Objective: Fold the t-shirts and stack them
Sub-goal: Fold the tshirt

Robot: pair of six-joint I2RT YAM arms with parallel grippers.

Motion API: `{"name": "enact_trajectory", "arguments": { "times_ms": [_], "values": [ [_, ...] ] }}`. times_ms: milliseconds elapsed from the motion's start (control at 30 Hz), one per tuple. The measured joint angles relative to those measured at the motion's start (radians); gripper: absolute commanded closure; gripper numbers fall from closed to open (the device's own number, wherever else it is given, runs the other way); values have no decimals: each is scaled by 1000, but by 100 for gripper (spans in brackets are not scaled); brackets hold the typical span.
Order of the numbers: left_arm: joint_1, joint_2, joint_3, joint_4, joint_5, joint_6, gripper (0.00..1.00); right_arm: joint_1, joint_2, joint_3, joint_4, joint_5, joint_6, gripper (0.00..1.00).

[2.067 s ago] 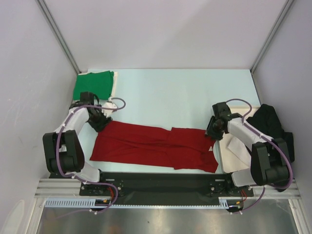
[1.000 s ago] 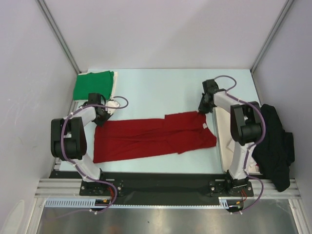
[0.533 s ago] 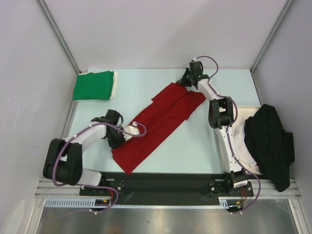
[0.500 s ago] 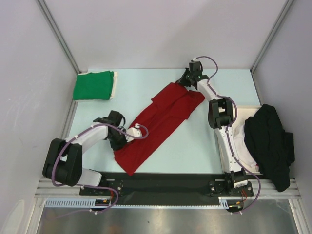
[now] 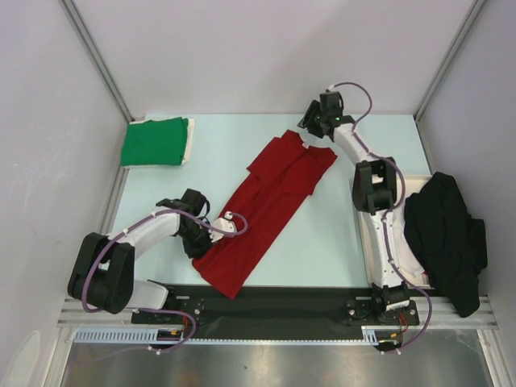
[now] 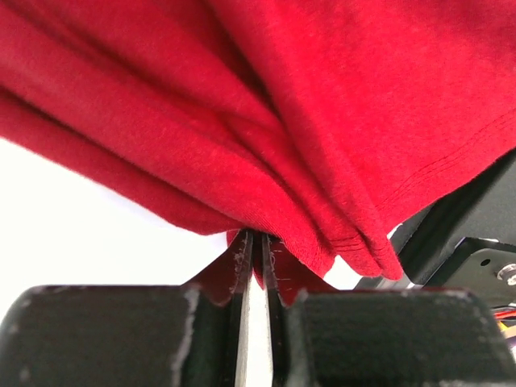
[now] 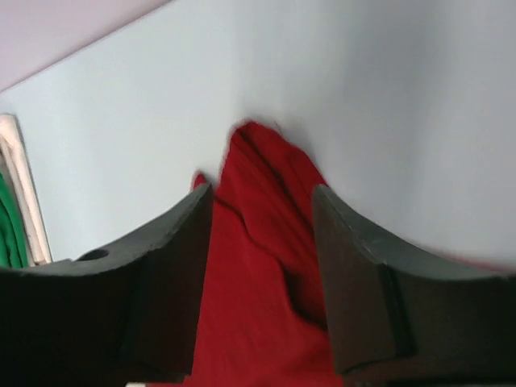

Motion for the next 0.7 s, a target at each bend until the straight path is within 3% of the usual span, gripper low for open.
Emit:
{"name": "enact_trajectory", "arguments": {
  "times_ms": [267,567,667,700],
  "values": [
    [12,-2,0,1,-100,-84,85,-63,-369,-385,-53,174,-32,48],
    [15,-9,-10,9,-143,-132,84,-76,-343,-557,-86,211,-1,49],
    [15,-9,-10,9,-138,-132,84,-76,-323,-558,-80,211,10,61],
    [15,-9,-10,8,-136,-132,84,-76,-322,-558,-75,209,13,73]
  ]
}}
